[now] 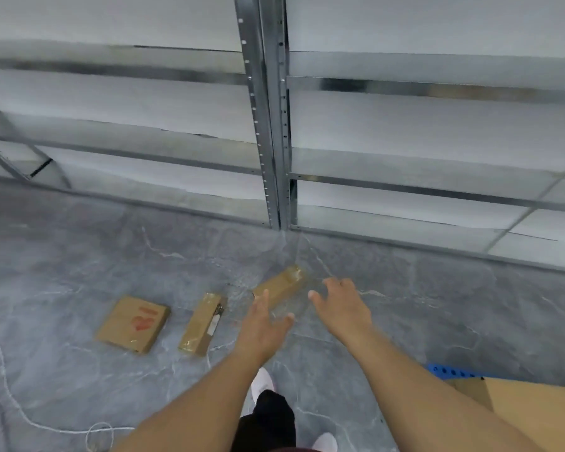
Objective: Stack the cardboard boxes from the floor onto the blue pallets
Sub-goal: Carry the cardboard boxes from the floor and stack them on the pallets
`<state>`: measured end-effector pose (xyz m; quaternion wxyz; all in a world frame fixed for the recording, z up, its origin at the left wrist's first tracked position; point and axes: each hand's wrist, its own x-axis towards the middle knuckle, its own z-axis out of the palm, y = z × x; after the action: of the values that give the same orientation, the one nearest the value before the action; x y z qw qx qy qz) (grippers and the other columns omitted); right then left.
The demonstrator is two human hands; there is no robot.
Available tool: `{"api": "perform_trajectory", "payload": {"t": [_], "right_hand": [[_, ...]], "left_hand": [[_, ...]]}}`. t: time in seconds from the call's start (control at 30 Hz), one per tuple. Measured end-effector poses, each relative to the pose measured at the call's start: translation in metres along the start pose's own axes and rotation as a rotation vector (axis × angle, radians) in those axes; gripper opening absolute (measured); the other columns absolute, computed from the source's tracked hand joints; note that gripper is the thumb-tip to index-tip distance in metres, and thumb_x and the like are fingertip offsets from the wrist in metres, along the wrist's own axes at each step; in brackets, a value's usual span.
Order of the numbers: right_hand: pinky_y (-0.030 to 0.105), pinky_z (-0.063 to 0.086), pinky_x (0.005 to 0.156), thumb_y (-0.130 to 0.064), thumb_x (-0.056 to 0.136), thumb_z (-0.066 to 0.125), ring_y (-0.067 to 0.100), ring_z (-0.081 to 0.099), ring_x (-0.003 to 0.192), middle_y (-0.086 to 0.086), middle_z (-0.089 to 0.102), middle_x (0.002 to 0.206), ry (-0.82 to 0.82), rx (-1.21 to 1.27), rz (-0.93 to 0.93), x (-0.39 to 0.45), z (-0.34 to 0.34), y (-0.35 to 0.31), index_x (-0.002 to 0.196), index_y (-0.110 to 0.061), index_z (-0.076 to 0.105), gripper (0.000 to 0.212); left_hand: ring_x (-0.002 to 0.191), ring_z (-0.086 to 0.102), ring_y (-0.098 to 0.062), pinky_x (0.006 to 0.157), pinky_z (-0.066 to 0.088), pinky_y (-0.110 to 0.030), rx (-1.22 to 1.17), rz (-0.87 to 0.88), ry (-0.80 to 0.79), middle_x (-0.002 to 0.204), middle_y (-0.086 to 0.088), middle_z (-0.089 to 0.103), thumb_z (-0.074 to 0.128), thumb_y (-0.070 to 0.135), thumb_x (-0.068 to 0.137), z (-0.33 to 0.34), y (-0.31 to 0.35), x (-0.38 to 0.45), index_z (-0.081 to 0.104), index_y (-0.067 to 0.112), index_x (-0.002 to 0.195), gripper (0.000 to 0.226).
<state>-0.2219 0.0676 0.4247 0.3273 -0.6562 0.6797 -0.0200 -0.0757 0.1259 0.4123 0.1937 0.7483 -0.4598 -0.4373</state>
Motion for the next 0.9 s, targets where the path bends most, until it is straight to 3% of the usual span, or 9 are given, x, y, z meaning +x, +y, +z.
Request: {"api": "perform_trajectory", "payload": {"t": [0.1,0.43,0.63,0.9], "right_hand": [[0.041,0.043,0.092,-0.048,0.095,0.040,0.028,0.046,0.121,0.008,0.037,0.134,-0.055,-0.048,-0.075,-0.008,0.019,-0.022,0.135,-0.017,0.040,0.051],[0.041,0.040,0.092,-0.047,0.094,0.040,0.029,0.046,0.121,0.008,0.037,0.135,-0.109,-0.150,-0.214,0.001,0.062,-0.113,0.134,-0.017,0.042,0.051],[0.040,0.039,0.095,-0.047,0.093,0.040,0.029,0.045,0.122,0.009,0.038,0.137,-0.191,-0.193,-0.290,0.006,0.133,-0.220,0.135,-0.017,0.042,0.052],[0.039,0.036,0.099,-0.047,0.094,0.041,0.030,0.042,0.126,0.012,0.038,0.138,-0.250,-0.260,-0.273,0.025,0.226,-0.365,0.134,-0.015,0.043,0.051]], "left_hand": [[0.145,0.009,-0.016,0.117,0.015,-0.038,-0.027,-0.041,0.070,0.157,-0.003,0.011,0.053,0.043,0.090,-0.014,-0.023,-0.011,0.009,0.016,0.150,0.079],[0.144,0.011,-0.017,0.116,0.017,-0.038,-0.191,-0.135,0.195,0.157,-0.002,0.012,0.053,0.044,0.090,-0.070,-0.083,-0.020,0.006,0.019,0.150,0.080],[0.143,0.016,-0.019,0.113,0.017,-0.032,-0.264,-0.215,0.311,0.156,-0.005,0.015,0.054,0.041,0.090,-0.153,-0.154,-0.015,0.006,0.015,0.150,0.080],[0.142,0.019,-0.024,0.113,0.020,-0.038,-0.350,-0.321,0.329,0.156,-0.006,0.016,0.056,0.039,0.089,-0.288,-0.265,0.015,0.004,0.020,0.150,0.082]]}}
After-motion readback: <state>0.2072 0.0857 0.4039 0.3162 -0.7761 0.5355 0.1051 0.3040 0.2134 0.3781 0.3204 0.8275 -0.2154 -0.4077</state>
